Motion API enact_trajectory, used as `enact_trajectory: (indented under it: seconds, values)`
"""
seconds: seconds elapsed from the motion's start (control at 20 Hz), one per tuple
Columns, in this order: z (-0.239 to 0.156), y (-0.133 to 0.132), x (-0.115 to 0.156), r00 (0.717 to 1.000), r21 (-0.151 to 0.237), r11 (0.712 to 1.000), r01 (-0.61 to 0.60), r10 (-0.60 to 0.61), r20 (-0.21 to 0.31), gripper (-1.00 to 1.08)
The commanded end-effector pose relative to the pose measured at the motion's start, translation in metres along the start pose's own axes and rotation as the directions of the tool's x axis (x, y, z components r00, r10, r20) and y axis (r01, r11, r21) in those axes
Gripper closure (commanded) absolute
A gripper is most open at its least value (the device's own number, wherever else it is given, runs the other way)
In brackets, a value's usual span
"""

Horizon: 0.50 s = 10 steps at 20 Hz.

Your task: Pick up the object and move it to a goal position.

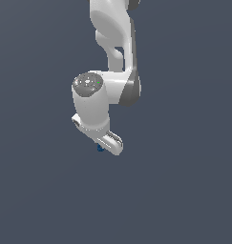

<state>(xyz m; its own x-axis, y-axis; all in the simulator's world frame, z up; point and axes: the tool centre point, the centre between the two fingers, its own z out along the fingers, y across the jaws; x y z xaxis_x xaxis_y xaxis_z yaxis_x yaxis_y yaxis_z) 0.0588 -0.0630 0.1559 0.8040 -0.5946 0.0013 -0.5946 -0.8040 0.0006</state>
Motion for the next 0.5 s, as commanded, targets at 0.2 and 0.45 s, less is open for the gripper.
enact_trajectory:
  seconds: [0.2, 0.45]
  values:
    - [-0.033, -0.019, 0.023, 1.000, -0.001, 1.000, 0.000, 0.000, 0.001, 1.08]
    - [-0.053, -0.031, 0.039, 1.000, 0.000, 1.000, 0.000, 0.000, 0.001, 1.08]
